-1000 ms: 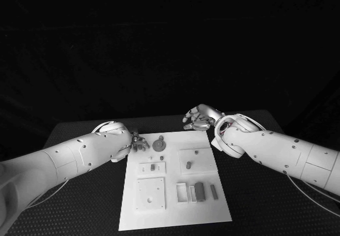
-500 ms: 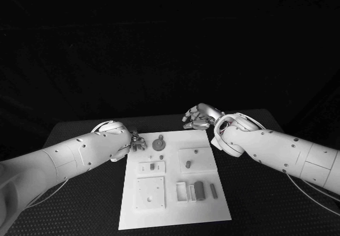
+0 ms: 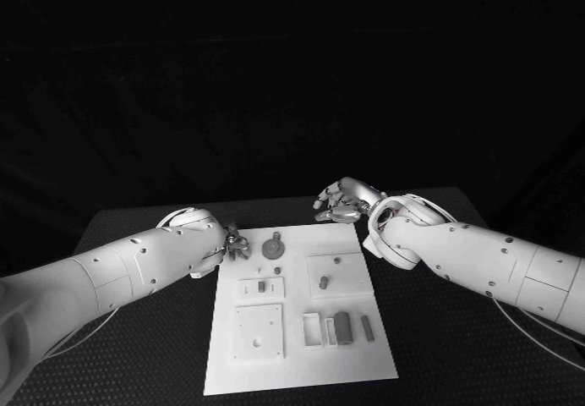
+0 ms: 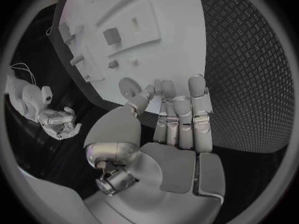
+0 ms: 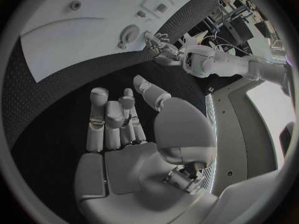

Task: Assemble the parts on the task board

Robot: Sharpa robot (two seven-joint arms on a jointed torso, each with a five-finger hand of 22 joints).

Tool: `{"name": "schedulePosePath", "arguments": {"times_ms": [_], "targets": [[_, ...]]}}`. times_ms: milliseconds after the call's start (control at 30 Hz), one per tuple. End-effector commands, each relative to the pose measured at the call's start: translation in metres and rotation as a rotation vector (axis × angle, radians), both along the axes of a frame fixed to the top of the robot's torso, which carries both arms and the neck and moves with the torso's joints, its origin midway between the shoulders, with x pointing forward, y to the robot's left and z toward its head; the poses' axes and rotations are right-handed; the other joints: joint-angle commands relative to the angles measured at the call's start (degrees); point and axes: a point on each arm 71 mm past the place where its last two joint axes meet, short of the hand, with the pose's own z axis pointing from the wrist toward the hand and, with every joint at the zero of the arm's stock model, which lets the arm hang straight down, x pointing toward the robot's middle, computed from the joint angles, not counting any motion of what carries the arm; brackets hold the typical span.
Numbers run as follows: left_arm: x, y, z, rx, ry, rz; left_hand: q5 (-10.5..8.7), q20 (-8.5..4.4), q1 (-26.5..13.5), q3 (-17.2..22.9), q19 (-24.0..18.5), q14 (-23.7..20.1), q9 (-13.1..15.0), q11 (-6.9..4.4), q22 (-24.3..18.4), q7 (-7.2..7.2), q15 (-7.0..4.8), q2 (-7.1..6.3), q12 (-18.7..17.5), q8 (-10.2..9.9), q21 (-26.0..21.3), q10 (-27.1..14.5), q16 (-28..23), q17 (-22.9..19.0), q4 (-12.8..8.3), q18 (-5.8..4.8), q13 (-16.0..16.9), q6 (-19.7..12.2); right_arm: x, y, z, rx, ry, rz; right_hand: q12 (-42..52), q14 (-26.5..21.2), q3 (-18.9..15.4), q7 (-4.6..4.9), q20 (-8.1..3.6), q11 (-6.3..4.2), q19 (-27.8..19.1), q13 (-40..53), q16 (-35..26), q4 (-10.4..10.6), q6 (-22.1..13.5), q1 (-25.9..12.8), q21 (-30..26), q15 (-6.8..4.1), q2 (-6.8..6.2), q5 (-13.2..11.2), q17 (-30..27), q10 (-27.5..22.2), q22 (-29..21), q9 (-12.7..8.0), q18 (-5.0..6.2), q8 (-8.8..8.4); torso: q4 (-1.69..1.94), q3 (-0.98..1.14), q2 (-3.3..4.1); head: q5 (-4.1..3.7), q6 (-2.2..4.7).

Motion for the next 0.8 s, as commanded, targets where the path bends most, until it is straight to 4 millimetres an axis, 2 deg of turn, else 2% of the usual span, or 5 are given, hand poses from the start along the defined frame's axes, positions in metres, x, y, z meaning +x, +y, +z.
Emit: {"name": "schedulePosePath", "arguments": {"times_ms": [33,467,800], "targets": [[0.001,0.000,0.001,-0.059,-0.014,0.024,0.00,-0.13,2.4,1.6,0.7,0.4,0.4,-0.20,1.2,0.13,-0.47,0.95,0.3,0.7,0.4,0.7,0.5,-0.1,-0.3,1.55,-0.1,1.2,0.000,0.001,0.000,-0.006,0.000,0.010,0.3,-0.4,0.0,0.47,-0.09,0.11,0.2,-0.1,-0.2,0.3,-0.1,-0.4,0.0,0.07,-0.07,-0.3,-0.1,-0.3,1.0,0.1,1.70,-0.23,0.00,-0.01,-0.02,0.06,-0.06],[-0.002,0.011,0.000,-0.119,0.005,0.089,-0.01,-0.65,3.3,2.5,1.8,1.5,1.1,-0.96,1.3,-0.66,-1.21,0.99,0.4,1.9,1.6,2.6,1.5,0.0,0.2,1.32,-0.6,3.2,0.000,0.000,0.000,-0.006,0.000,0.008,0.3,-0.4,0.0,0.47,-0.08,0.11,0.2,-0.1,-0.2,0.3,-0.1,-0.5,0.0,0.07,-0.09,-0.3,-0.1,-0.3,1.0,0.1,1.70,-0.24,0.00,0.00,-0.01,0.20,-0.03],[-0.020,0.027,0.003,-0.210,0.046,0.164,0.04,-1.12,3.2,2.5,2.7,2.5,1.7,-1.56,1.3,-1.26,-1.82,0.85,0.8,3.0,2.7,4.0,2.4,0.3,0.0,1.24,-0.6,4.1,0.000,-0.003,0.000,-0.008,0.000,0.004,0.3,-0.4,0.0,0.48,-0.08,0.12,0.2,-0.1,-0.2,0.3,-0.1,-0.5,0.0,0.07,-0.11,-0.3,-0.1,-0.3,1.0,0.1,1.70,-0.25,0.08,0.05,-0.10,0.46,0.02]]}}
